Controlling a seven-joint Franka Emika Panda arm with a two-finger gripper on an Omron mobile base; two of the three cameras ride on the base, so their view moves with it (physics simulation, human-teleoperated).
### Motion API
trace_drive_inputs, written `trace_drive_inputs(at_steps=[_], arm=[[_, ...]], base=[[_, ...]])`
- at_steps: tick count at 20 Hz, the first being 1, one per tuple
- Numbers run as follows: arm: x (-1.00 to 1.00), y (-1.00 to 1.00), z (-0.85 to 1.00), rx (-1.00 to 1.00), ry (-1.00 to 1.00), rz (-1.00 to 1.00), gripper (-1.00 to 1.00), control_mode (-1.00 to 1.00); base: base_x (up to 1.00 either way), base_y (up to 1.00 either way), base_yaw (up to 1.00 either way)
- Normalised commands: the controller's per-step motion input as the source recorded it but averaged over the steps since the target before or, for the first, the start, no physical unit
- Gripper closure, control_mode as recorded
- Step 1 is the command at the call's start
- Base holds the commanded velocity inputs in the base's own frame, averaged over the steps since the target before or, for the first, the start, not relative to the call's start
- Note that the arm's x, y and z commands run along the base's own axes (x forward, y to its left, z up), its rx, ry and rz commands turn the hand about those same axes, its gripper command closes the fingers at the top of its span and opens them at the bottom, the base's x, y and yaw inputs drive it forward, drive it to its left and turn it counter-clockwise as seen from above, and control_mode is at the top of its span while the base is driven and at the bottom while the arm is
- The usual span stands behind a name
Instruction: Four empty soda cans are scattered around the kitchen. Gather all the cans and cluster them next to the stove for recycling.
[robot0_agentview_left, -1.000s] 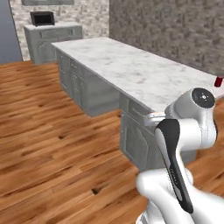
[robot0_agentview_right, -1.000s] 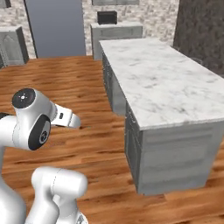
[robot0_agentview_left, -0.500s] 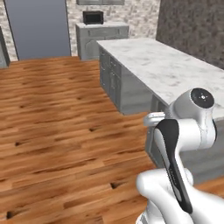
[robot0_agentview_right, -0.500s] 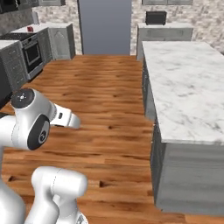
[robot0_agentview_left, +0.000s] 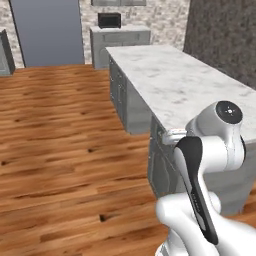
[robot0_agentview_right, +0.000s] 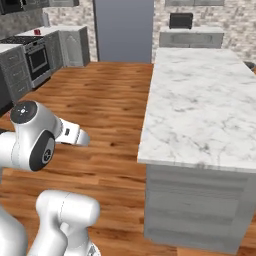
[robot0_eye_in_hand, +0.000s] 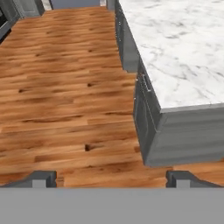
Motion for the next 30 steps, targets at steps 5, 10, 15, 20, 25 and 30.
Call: trace_drive_inputs(at_steps=[5,10,15,20,25,30], arm=[[0.00,0.00,0.00,0.00,0.00,0.00,-1.00,1.00],[0.00,0.00,0.00,0.00,0.00,0.00,-1.00,1.00],[0.00,0.00,0.00,0.00,0.00,0.00,-1.00,1.00],[0.00,0.00,0.00,0.00,0.00,0.00,-1.00,1.00],[0.00,0.00,0.00,0.00,0.00,0.00,-1.00,1.00],[0.00,0.00,0.00,0.00,0.00,0.00,-1.00,1.00]], base=[[-0.27,-1.00,0.03],[-0.31,-1.00,-0.05],[-0.01,-1.00,-0.11],[0.01,-1.00,-0.11],[0.05,-0.67,-0.02],[0.07,-0.50,0.01]])
